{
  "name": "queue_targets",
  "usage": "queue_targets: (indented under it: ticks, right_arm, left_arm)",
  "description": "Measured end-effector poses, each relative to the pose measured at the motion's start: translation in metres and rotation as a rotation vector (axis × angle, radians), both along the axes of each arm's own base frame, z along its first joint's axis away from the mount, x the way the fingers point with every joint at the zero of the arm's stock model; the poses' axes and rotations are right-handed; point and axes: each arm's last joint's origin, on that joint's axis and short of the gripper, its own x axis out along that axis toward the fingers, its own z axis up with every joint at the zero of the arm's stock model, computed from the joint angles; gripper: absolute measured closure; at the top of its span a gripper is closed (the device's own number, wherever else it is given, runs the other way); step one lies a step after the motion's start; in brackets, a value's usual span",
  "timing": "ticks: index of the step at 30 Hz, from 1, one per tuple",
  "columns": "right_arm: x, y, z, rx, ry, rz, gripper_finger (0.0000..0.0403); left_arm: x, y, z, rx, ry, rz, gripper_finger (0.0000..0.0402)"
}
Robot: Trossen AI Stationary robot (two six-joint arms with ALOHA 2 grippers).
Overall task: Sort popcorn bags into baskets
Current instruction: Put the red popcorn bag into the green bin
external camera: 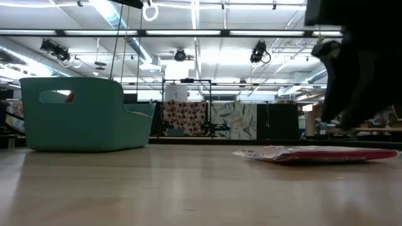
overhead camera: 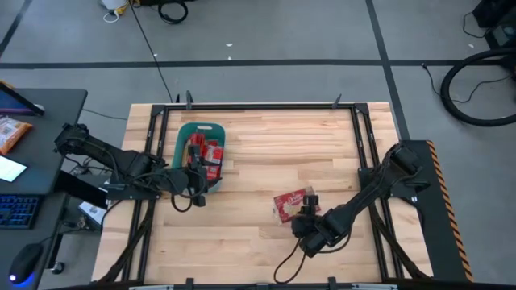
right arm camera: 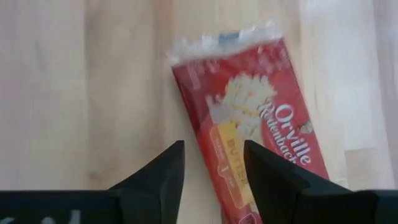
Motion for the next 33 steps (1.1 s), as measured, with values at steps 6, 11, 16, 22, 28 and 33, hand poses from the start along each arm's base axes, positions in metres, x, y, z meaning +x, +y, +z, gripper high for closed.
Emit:
queue_targets:
  ticks: [6,11,16,22,28,33]
  right_arm:
    - [-0.002,-0.002,-0.029,-0.081,0.081,0.028,0.021]
    - [-0.003,-0.005,-0.04,-0.177,0.11,0.043,0.0211]
    - [-0.002,-0.009,-0.043,-0.22,0.137,0.063,0.0256]
    - [-0.003,-0.016,-0.05,-0.202,0.173,0.096,0.0369]
    - [0.001,-0.016,-0.037,-0.221,0.182,0.143,0.0388]
    - [0.005,-0.021,-0.01,-0.207,0.125,0.188,0.0396]
  left_arm:
    - [0.0,0.0,-0.001,-0.021,0.006,-0.007,0.0209]
    - [0.0,0.0,-0.001,-0.021,0.006,-0.007,0.0209]
    - [0.0,-0.001,-0.001,-0.042,0.015,-0.039,0.0209]
    - [0.008,-0.013,-0.01,-0.16,0.109,-0.285,0.0209]
    - [0.034,-0.024,-0.034,-0.131,0.178,-0.284,0.0209]
    - [0.062,-0.036,-0.06,-0.008,0.19,-0.269,0.0199]
